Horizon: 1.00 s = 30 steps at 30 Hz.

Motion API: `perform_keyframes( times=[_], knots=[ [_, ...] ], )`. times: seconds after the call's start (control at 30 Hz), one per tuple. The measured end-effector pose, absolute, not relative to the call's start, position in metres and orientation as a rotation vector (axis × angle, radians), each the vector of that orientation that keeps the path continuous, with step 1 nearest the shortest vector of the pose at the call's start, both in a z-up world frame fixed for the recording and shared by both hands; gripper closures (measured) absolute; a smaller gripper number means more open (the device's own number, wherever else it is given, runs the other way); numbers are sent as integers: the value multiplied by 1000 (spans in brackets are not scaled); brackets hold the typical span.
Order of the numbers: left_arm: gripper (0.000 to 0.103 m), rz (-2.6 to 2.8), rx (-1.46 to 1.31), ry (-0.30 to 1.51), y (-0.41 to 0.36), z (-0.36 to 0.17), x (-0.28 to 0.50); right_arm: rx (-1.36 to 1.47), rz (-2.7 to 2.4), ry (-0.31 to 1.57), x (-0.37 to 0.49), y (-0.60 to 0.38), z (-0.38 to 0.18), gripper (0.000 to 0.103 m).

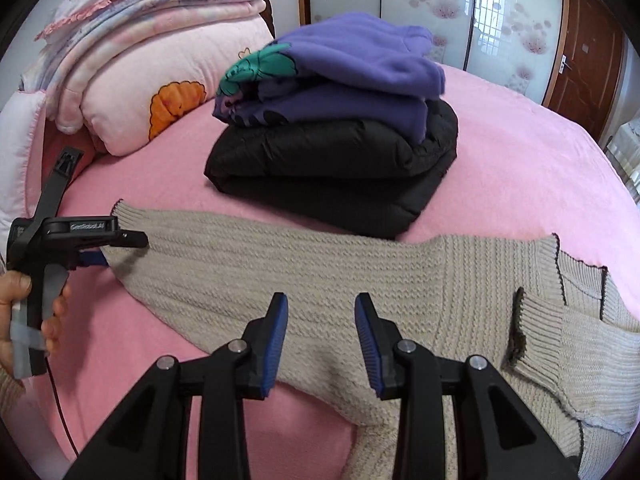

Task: Fold large clothes
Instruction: 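Move the left tool to the other sleeve cuff and grasp it, then lift the sleeve with the left tool and fold it across the body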

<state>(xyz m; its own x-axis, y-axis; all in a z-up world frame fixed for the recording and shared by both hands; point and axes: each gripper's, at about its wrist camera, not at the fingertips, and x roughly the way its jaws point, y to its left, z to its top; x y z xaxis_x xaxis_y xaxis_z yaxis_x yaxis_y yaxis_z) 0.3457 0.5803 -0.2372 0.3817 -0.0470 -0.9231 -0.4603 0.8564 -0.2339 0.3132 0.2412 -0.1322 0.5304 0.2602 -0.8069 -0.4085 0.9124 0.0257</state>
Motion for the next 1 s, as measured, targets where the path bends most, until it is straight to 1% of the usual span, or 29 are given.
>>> perform_keyframes(
  times=[0.17, 0.4, 0.57, 0.7, 0.77, 0.87, 1.0],
  knots=[
    [97, 328, -326, 1069, 543, -207, 347, -155, 388, 939, 314, 223, -132, 68],
    [97, 252, -297, 953, 487, -134, 335, -119, 362, 925, 305, 187, -111, 68],
    [97, 100, -260, 907, 408, -73, 327, -81, 332, 871, 286, 144, -81, 68],
    [97, -36, -214, 886, 336, -36, 316, -58, 296, 842, 269, 102, -63, 68],
    [97, -84, -164, 887, 296, -29, 316, -47, 274, 835, 260, 78, -56, 68],
    [96, -127, -107, 902, 243, -33, 314, -25, 238, 829, 245, 39, -50, 68],
    [96, -167, -122, 965, 182, -69, 319, 1, 191, 831, 230, -10, -50, 68]
  ],
)
